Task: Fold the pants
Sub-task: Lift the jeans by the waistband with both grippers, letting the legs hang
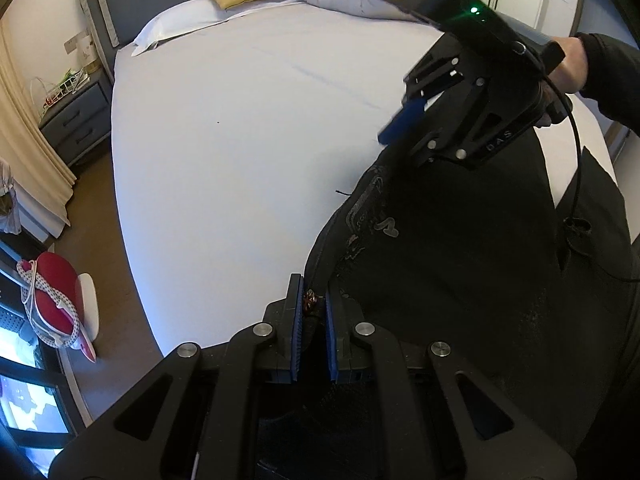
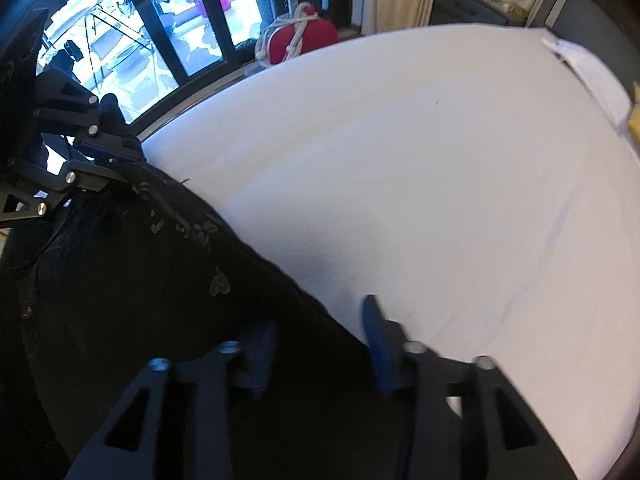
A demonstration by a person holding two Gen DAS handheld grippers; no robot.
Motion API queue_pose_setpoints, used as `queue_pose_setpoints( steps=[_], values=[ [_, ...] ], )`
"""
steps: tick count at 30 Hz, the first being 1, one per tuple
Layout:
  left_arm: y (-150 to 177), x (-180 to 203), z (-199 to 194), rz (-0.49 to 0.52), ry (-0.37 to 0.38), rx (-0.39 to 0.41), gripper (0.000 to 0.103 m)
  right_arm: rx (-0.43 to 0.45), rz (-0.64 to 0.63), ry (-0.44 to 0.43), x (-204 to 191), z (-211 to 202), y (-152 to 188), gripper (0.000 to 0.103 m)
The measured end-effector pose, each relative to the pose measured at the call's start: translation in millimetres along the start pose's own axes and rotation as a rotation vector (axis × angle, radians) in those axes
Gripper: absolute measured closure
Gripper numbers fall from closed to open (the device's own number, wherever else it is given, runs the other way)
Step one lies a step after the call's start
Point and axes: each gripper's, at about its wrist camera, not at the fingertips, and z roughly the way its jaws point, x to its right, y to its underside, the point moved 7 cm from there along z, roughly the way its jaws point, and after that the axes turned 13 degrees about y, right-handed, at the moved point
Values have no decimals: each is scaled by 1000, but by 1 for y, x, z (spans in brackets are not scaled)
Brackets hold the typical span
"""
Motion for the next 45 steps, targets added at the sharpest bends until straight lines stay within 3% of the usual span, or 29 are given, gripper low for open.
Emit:
queue_pose_setpoints(
  steps=[3,6,14,24,28,30,39,45],
  values=[
    [-3,-2,19,-5,-1,3,95,-6,0,-22,-5,0,3,88],
    [-4,-7,21,-11,1,6,95,4,29,-37,-8,-5,6,93],
    [2,1,12,-27,7,20,95,74,113,-58,-22,-24,6,96],
    [19,44,-15,-30,19,41,95,139,158,-108,-70,-39,6,97],
    [31,63,-24,-27,12,28,95,151,139,-72,-87,-47,14,97],
    [36,73,-28,-17,5,24,95,158,49,17,-102,-56,21,97],
    [83,145,-33,154,-6,-74,95,178,-254,217,-170,-85,83,97],
    [119,207,-31,297,-16,-133,95,156,-597,419,-228,-85,134,97]
  ],
)
